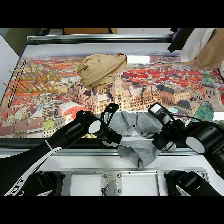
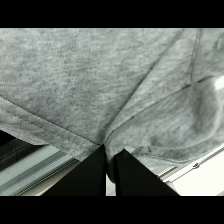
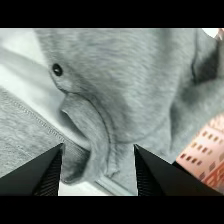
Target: Fold the clothes and pants, and hang the long-sleeved shirts on hangers.
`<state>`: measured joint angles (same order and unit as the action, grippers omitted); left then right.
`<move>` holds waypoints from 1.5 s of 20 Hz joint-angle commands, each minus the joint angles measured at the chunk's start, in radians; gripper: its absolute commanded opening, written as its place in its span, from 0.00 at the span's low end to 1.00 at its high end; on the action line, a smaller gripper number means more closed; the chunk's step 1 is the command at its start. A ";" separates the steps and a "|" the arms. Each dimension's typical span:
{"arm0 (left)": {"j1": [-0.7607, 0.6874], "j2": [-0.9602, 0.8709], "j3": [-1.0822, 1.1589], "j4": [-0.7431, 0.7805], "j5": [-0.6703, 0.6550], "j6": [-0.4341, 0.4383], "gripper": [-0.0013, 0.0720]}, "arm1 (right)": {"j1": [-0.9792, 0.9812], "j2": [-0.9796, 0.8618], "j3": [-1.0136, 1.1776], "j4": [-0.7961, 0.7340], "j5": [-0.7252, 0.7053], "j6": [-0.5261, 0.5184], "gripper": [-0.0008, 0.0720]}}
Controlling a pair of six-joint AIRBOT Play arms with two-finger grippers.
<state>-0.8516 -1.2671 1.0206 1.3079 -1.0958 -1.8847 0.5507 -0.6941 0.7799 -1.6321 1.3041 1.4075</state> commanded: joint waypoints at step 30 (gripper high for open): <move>0.000 0.076 0.001 -0.053 0.000 0.000 0.04 | -0.687 -0.162 0.108 0.503 -0.272 0.138 0.04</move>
<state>-0.8520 -1.1965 1.0206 1.2613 -1.0847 -1.8854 -0.0174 -0.8524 0.8848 -1.3750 1.0847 1.6592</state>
